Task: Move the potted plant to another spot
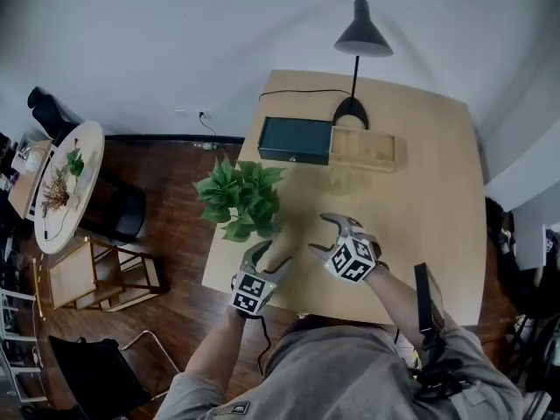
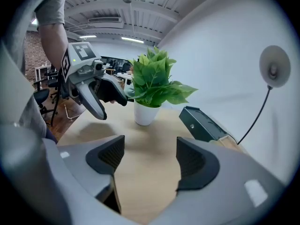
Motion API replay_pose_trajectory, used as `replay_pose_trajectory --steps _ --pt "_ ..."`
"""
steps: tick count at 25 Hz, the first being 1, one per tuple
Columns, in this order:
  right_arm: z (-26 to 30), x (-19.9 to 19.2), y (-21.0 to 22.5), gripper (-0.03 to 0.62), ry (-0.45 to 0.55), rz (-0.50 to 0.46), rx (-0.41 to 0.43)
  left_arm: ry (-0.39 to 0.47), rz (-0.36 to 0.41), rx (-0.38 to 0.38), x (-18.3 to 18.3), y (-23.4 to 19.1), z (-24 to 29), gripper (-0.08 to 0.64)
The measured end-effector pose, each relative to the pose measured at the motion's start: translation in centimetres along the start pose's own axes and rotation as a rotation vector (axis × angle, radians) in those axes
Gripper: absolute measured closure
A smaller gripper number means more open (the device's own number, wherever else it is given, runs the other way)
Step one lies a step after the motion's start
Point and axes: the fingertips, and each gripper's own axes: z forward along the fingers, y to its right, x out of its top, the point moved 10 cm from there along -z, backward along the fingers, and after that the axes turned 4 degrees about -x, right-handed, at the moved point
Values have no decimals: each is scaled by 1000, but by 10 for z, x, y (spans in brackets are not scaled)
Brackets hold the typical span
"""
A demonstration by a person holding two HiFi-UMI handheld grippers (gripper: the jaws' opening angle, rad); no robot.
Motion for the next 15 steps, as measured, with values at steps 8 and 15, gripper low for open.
replay_pose_trajectory --steps 8,15 --pt "-87 -46 16 245 46 27 -74 72 9 -29 46 70 44 331" --pt "-164 -97 29 317 62 82 -156 118 24 -59 84 129 81 414"
